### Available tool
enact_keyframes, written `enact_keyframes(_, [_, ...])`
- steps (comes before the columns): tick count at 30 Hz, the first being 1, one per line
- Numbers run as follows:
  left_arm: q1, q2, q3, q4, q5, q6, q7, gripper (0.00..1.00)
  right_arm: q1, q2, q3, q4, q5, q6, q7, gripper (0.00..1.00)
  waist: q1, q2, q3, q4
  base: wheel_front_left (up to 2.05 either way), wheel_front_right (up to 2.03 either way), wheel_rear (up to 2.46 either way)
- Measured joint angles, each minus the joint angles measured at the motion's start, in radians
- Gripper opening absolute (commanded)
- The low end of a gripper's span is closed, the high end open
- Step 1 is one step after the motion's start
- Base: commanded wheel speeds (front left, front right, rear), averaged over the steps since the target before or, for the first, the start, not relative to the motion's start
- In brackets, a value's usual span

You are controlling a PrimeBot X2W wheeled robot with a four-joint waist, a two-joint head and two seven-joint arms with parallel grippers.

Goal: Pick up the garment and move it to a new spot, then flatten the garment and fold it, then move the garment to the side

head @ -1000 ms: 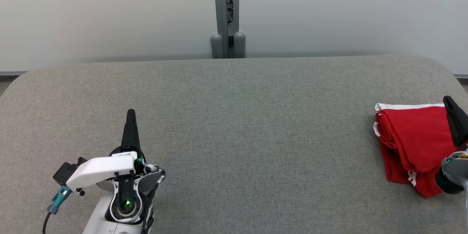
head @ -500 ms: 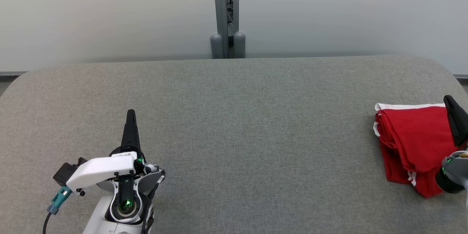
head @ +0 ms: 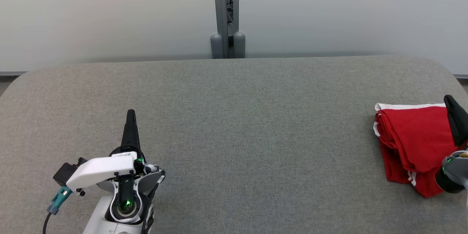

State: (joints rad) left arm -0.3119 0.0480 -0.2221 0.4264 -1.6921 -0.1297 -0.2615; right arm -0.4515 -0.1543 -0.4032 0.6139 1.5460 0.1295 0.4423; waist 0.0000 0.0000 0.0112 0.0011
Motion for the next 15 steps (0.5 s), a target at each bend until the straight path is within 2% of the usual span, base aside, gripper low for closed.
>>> enact_keyframes(15, [0.0, 0.0, 0.0, 0.0, 0.0, 0.0, 0.0, 0.0, 0.0, -0.002, 0.005, 0.0, 0.004, 0.0, -0.002, 0.0, 0.0, 0.0, 0.0, 0.0, 0.0, 0.0, 0.0])
